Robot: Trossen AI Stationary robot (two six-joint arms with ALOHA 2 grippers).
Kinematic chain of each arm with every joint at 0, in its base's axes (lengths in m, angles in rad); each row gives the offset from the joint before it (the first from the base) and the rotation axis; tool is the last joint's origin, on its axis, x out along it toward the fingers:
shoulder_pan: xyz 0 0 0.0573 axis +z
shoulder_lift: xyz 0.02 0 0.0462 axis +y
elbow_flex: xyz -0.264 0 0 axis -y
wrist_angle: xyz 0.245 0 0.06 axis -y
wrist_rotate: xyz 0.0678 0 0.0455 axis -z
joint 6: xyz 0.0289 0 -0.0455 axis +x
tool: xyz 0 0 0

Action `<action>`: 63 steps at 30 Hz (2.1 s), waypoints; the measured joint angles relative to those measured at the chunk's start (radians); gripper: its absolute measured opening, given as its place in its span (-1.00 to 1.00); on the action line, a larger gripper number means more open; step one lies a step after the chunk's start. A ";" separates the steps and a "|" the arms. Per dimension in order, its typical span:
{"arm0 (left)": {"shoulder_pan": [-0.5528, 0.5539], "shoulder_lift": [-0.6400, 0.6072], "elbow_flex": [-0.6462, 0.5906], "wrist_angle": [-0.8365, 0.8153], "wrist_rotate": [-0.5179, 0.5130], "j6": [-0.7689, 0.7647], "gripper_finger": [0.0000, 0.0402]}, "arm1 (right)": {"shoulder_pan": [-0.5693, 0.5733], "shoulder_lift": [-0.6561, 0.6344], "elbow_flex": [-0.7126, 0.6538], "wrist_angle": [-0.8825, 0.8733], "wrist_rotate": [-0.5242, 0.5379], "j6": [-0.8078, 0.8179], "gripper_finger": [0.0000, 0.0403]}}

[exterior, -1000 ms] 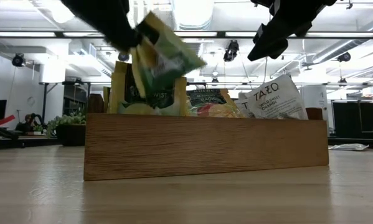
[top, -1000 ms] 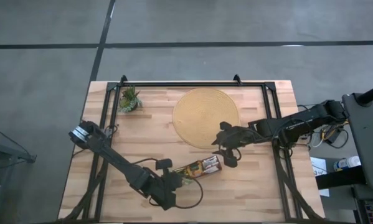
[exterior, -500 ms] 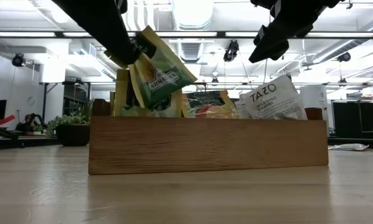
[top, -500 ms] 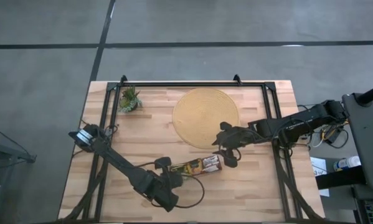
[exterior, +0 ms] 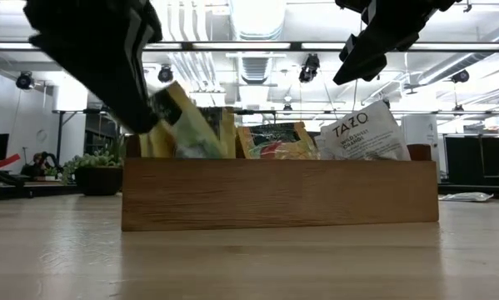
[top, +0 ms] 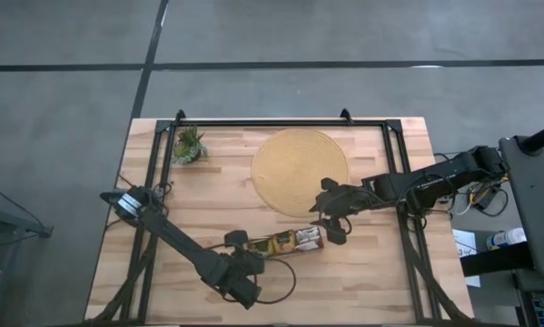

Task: Pick & Place Tea
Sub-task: Put the yellow tea bag into the left section of the wooden organizer

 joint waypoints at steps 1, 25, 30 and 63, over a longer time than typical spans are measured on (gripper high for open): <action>0.002 0.009 0.000 0.003 0.006 0.002 -1.00 | 0.000 0.000 0.000 0.000 0.000 0.000 -0.09; 0.094 0.026 0.046 0.053 0.076 0.208 -1.00 | 0.000 0.000 -0.002 0.000 0.000 -0.004 -0.08; 0.097 0.026 0.047 0.048 0.085 0.234 -0.93 | 0.000 0.000 -0.002 0.000 0.000 -0.004 -0.08; 0.135 0.023 0.014 0.183 -0.001 0.292 -0.34 | 0.000 0.000 -0.002 0.000 0.000 -0.005 -0.08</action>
